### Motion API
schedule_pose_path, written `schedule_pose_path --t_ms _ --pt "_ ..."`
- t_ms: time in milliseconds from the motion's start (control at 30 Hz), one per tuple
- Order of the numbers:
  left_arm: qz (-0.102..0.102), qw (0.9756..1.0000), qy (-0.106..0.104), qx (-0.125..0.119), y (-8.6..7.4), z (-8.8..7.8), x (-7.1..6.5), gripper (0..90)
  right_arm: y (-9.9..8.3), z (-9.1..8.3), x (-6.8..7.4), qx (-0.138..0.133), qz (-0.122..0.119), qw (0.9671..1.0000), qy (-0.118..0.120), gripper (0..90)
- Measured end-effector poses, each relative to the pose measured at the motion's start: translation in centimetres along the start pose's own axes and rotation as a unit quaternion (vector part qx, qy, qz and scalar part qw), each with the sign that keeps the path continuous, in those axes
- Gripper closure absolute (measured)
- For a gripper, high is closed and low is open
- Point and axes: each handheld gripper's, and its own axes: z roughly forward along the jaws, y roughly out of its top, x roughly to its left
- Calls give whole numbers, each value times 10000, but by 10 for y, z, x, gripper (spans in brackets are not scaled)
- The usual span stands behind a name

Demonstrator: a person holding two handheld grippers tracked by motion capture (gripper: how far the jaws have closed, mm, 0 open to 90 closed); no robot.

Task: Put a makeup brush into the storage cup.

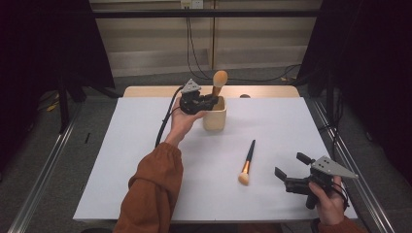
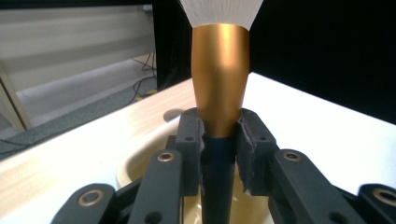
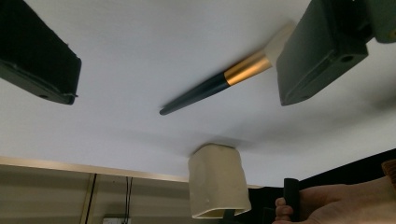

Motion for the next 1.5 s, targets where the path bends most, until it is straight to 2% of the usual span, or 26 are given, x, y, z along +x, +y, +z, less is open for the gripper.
schedule_pose_path --t_ms 67,167,500,600,800,900,1033,1200,1367,1500 --pt "-73 10000 -22 34 -2 1 0 727 0 0 0 12 2 10000 11 0" --pt "3 9999 14 133 -3 2 -1 726 0 0 0 12 -3 10000 14 0" --pt "-8 9996 18 290 -7 3 -1 725 0 1 0 8 -7 10000 18 0" --pt "-48 9996 18 272 -9 4 -1 725 0 0 0 10 5 10000 22 0" --pt "12 9995 31 308 -8 5 -2 704 0 1 0 12 12 10000 20 0" --pt "121 9993 50 354 -8 5 -4 686 0 1 0 18 -13 10000 24 0" --pt "65 9994 27 336 -8 4 -4 674 0 1 0 24 -23 10000 31 0" --pt "68 9995 56 310 -6 2 -7 588 0 1 0 15 12 10000 25 0" --pt "88 9996 92 255 -7 -4 -7 549 0 0 0 17 3 10000 27 0" --pt "16 9997 141 183 -5 -8 -7 447 0 1 0 42 -26 10000 28 0"
